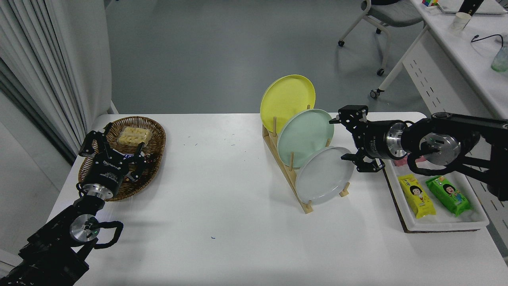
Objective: Place the plate on the table
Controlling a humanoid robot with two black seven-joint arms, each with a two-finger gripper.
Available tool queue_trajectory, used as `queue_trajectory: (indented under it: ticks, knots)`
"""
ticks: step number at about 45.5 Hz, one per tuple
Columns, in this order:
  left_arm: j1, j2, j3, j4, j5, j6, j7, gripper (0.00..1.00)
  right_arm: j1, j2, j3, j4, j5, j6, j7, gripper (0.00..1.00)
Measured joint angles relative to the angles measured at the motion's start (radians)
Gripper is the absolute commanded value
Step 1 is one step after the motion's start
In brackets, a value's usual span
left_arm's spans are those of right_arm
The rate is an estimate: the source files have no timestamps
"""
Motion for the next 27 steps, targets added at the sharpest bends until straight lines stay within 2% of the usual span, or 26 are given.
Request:
queue_trajectory:
  ticks: [10,27]
  knots:
    - [0.0,0.0,0.0,0.0,0.0,0.0,0.0,0.98,-0.005,0.018,-0.012,-0.005,0.107,-0.041,-0.001,1.0]
    - [0.0,0.0,0.0,0.0,0.0,0.0,0.0,0.98,-0.007,0.028,-0.017,-0.007,0.164,-0.078,-0.001,1.0]
